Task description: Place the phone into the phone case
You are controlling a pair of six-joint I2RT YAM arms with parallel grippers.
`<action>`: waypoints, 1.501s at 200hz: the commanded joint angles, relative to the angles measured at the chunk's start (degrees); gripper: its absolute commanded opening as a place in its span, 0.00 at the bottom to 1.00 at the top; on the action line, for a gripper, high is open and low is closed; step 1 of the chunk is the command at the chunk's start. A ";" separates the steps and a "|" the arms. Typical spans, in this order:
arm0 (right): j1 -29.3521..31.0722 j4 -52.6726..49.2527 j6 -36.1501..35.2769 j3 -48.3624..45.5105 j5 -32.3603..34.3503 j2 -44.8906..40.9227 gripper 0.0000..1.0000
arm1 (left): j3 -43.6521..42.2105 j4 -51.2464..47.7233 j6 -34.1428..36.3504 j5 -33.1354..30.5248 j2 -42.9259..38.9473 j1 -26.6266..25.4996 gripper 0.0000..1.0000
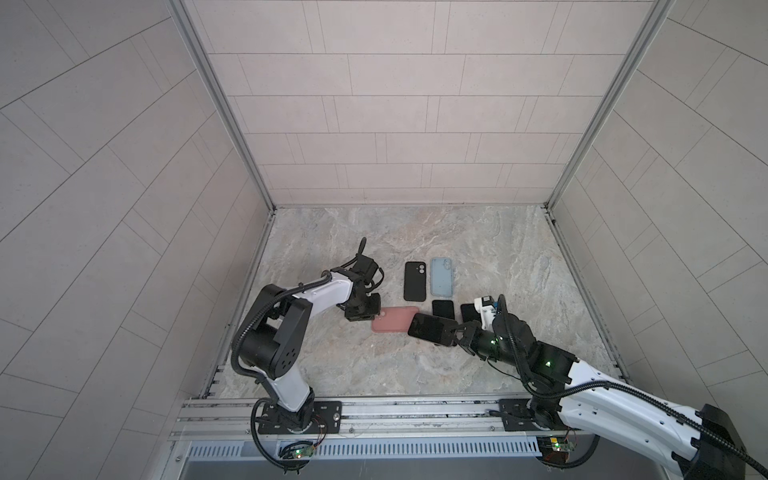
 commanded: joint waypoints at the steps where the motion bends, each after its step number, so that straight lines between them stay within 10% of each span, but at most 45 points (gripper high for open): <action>1: 0.50 0.61 -0.71 2.48 -0.27 -0.60 0.00 | 0.78 -0.52 0.11 -1.22 0.93 0.14 0.03; 102: -5.68 -13.11 -14.50 19.25 -12.59 11.15 0.00 | -1.69 1.53 1.02 1.20 -1.83 -0.95 0.00; 151: -10.52 -15.94 -20.13 24.62 -20.09 18.79 0.00 | -2.78 2.39 0.38 0.55 -4.22 -1.43 0.38; 258: -13.54 -14.85 -29.87 31.83 -28.14 34.90 0.00 | -20.72 18.03 -15.96 -0.60 -35.74 -1.12 0.63; 300: -14.41 -10.22 -28.71 33.47 -29.27 40.88 0.00 | -27.43 29.86 -20.89 3.27 -32.99 -0.41 0.64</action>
